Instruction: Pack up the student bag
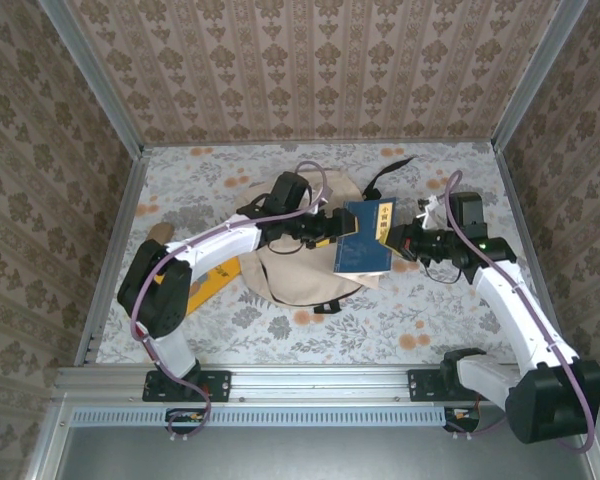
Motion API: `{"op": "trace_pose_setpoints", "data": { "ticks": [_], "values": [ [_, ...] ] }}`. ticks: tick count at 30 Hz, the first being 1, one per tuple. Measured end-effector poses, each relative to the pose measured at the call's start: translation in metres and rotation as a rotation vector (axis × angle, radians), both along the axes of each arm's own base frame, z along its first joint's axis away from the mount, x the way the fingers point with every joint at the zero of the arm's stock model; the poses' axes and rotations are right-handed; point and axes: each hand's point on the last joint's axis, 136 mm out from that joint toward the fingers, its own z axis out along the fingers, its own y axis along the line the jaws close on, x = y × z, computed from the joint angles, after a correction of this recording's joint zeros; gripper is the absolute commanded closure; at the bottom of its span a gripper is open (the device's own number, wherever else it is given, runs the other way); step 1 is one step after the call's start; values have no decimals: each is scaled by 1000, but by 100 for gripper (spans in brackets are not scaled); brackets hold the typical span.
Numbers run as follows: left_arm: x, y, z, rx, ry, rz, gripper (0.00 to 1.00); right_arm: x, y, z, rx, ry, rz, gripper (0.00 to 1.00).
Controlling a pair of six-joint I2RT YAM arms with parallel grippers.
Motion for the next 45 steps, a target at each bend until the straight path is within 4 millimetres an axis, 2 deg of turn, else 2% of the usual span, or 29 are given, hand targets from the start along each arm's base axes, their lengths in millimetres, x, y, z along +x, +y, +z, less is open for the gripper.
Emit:
{"op": "trace_pose_setpoints", "data": {
  "ticks": [2, 5, 8, 10, 12, 14, 16, 19, 23, 25, 28, 30, 34, 38, 41, 45],
  "values": [
    [1, -3, 9, -47, 1, -12, 26, 3, 5, 1, 24, 2, 13, 90],
    [5, -5, 22, -110, -3, -18, 50, 8, 8, -1, 38, 13, 23, 89],
    [12, 3, 28, -144, 0, 8, 70, 15, 9, 0, 34, 15, 27, 79],
    [18, 10, 33, -162, -2, 30, 84, 21, 10, 3, 27, 6, 32, 56],
    [26, 15, 37, -171, -6, 53, 93, 27, 8, 2, 9, 1, 30, 38],
    [32, 20, 39, -172, -16, 72, 95, 31, 4, -2, -24, -2, 14, 23],
    [37, 25, 36, -160, -11, 95, 96, 35, -2, -6, -73, -7, -15, 15],
    [48, 33, 32, -139, -12, 142, 96, 41, -12, -12, -129, -6, -68, 8],
    [66, 44, 33, -116, -48, 235, 95, 51, -12, -14, -80, -6, -134, 4],
    [75, 50, 36, -107, -65, 290, 95, 55, -5, -19, -25, 3, -163, 3],
    [89, 56, 46, -118, -89, 380, 95, 55, 17, -22, 70, 23, -176, 2],
    [97, 59, 57, -143, -110, 439, 95, 54, 37, -12, 142, 14, -166, 2],
    [107, 65, 84, -212, -144, 541, 95, 57, 64, 16, 272, -28, -175, 2],
    [110, 70, 103, -291, -154, 616, 95, 64, 73, 33, 378, -29, -231, 2],
    [112, 70, 106, -330, -135, 654, 96, 74, 80, 40, 454, -22, -266, 3],
    [109, 66, 107, -368, -102, 677, 96, 85, 87, 39, 515, -2, -305, 9]
  ]
}}
